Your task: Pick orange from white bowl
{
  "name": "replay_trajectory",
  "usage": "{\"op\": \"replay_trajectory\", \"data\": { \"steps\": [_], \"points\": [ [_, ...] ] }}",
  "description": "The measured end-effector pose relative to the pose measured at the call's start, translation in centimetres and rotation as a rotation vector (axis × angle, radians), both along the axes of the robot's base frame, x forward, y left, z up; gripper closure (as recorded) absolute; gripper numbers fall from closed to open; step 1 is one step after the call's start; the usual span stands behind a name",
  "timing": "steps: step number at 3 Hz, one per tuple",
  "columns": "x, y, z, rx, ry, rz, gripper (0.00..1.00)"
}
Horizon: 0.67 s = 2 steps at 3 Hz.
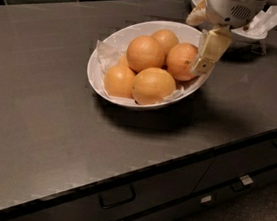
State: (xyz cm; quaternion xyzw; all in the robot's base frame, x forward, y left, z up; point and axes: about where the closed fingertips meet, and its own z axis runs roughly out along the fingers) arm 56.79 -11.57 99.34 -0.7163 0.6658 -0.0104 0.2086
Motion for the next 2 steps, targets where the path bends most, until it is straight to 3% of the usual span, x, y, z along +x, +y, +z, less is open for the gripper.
{"op": "replay_trajectory", "data": {
  "steps": [2],
  "points": [
    [-0.24, 0.51, -1.0, 0.017, 0.028, 0.018, 0.28]
  ]
}}
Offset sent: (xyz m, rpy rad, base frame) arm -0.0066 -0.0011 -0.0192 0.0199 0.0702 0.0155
